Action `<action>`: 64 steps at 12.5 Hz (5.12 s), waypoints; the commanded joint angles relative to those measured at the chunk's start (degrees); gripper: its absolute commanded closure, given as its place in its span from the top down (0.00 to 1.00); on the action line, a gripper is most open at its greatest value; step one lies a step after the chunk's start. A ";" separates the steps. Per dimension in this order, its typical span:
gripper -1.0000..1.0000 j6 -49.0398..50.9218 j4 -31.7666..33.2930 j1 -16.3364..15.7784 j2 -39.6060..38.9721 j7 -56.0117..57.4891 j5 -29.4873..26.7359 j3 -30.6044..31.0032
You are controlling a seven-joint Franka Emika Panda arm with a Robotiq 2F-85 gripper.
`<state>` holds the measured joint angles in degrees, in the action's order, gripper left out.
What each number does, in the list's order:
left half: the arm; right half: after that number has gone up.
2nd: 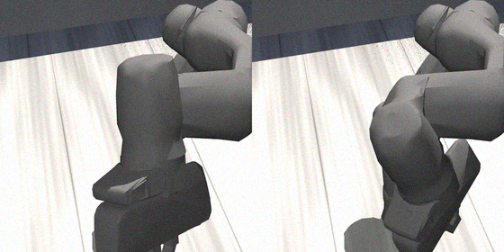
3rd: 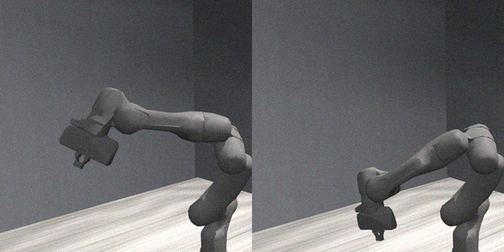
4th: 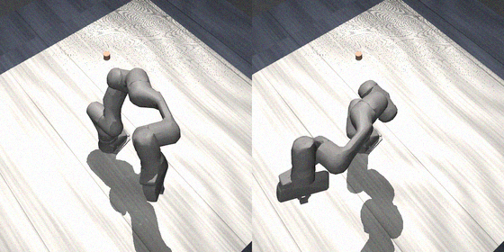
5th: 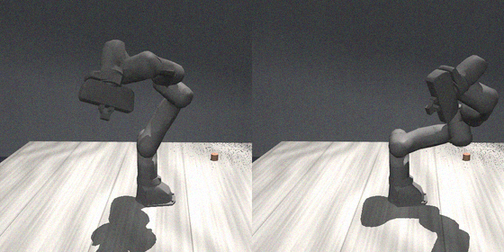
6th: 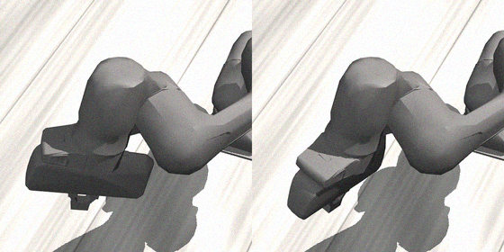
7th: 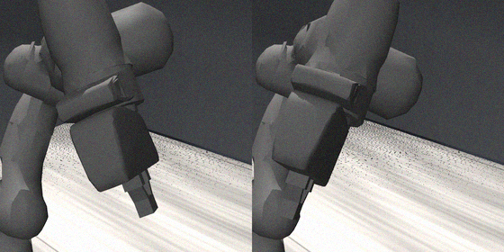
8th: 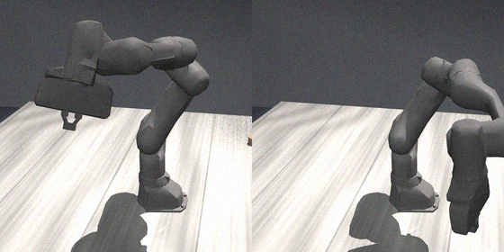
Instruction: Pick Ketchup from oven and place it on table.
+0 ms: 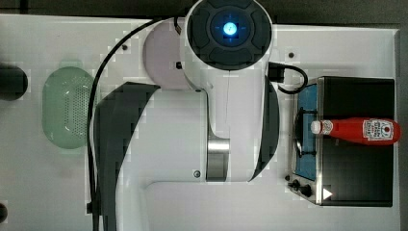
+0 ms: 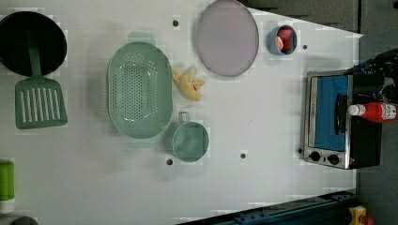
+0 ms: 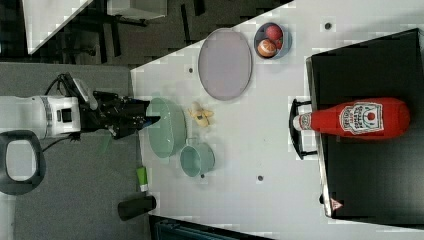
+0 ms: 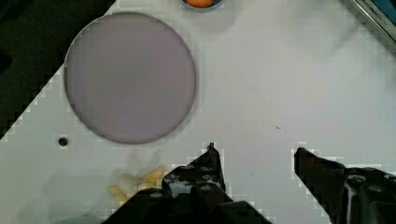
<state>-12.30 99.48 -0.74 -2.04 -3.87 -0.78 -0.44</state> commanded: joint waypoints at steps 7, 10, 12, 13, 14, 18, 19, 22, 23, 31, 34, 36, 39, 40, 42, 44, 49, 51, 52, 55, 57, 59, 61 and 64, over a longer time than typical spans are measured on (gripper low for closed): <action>1.00 6.23 3.91 8.67 6.48 2.50 1.30 -7.21; 1.00 2.88 3.90 8.94 2.93 2.55 1.31 -13.80; 1.00 -0.98 3.91 9.03 0.94 2.56 1.31 -17.75; 1.00 -2.92 3.88 9.05 0.05 2.56 1.31 -19.55; 1.00 -5.74 3.89 9.10 -1.41 2.56 1.31 -22.13; 1.00 -16.43 3.87 9.31 -6.80 2.57 1.30 -29.41; 1.00 -18.58 3.86 9.46 -8.06 2.60 1.21 -30.65; 1.00 -19.87 3.80 10.32 -11.50 2.60 -0.20 -32.79; 1.00 -19.90 3.80 10.97 -12.52 2.60 -3.60 -33.07; 1.00 -24.72 3.87 12.08 -19.53 2.60 -10.51 -32.75; 0.68 -23.68 4.11 12.27 -20.11 2.64 -10.54 -32.96; 0.63 -23.06 2.73 12.06 -18.78 2.64 -10.53 -33.01; 0.63 -7.14 -7.96 9.45 -13.16 2.64 -9.84 -31.95; 0.63 -5.28 -9.86 8.50 -12.21 2.64 -9.66 -31.10; 0.63 -3.23 -11.70 5.71 -10.15 2.64 -8.35 -27.57; 0.63 -1.30 -11.69 3.49 -8.61 2.64 -8.28 -23.82; 0.63 1.49 -10.29 -0.64 -8.14 2.62 -8.26 -11.53; 0.63 1.11 -5.84 -1.92 -8.10 2.57 -7.36 -8.31; 0.63 0.27 -3.19 -2.41 -8.12 2.53 -5.93 -7.80; 0.63 -12.17 8.68 -3.18 -8.14 2.52 -2.00 -7.51; 0.63 -21.65 17.25 -3.68 -8.37 2.51 -1.94 -7.39; 0.63 -29.49 23.24 -4.10 -9.13 1.74 -1.70 -7.39; 0.63 -36.54 27.72 -4.31 -10.35 1.35 -0.58 -7.39; 0.63 -38.60 29.99 -4.37 -13.23 1.33 -0.57 -7.40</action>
<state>-48.62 127.91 -3.86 -13.57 -3.27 -2.01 -8.16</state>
